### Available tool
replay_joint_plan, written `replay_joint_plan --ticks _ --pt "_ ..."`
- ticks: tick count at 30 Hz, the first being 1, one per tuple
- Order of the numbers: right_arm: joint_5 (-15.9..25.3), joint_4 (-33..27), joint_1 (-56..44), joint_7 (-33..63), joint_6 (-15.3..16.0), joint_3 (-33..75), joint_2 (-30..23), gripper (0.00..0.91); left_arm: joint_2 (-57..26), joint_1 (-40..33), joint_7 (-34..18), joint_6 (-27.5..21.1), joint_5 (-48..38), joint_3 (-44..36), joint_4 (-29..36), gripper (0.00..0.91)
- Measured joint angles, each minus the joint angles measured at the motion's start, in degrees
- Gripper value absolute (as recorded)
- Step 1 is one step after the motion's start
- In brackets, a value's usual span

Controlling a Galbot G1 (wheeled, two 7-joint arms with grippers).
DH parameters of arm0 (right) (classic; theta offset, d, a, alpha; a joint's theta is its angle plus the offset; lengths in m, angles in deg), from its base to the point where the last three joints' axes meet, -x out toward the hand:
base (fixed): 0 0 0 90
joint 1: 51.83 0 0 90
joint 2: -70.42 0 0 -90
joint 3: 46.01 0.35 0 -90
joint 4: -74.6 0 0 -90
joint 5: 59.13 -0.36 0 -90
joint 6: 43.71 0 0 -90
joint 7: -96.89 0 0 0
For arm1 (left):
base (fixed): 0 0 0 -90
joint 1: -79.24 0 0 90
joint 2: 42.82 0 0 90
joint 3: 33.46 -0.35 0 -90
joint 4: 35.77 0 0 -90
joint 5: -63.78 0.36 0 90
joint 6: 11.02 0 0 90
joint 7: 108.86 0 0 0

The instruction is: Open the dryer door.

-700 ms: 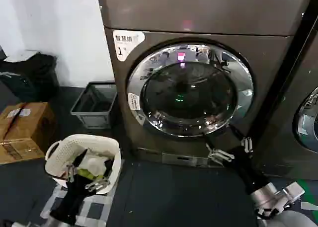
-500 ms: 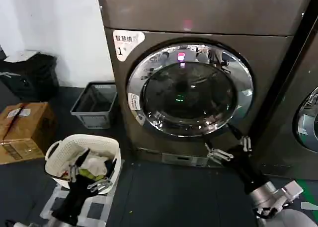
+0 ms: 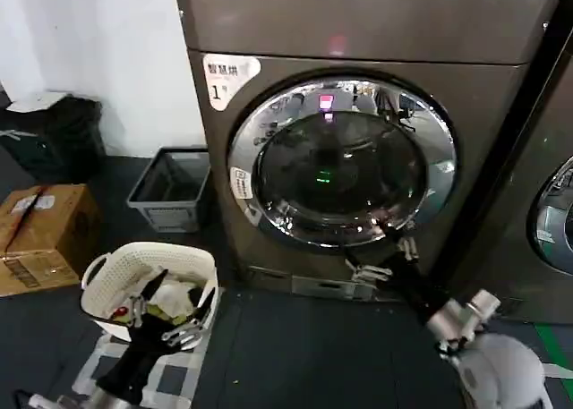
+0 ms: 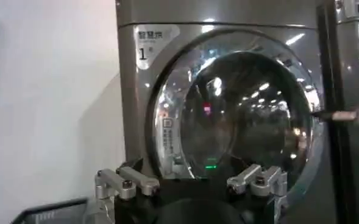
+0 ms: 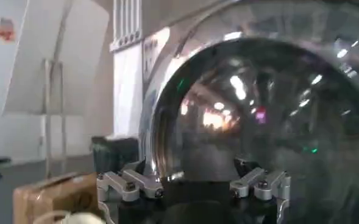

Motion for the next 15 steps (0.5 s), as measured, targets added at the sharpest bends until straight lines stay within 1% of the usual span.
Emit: replay_joint_plan --ticks 9,15 --pt "0.28 -7.36 9.31 -0.35 -0.67 -8.49 -0.50 0.907 0.74 1.16 1.81 -0.55 -0.02 0.01 1.25 0.907" --pt "1.36 -11.39 13.73 -0.39 -1.34 -13.06 -1.23 0.907 1.15 1.05 2.39 -0.86 -0.04 0.23 1.23 0.907"
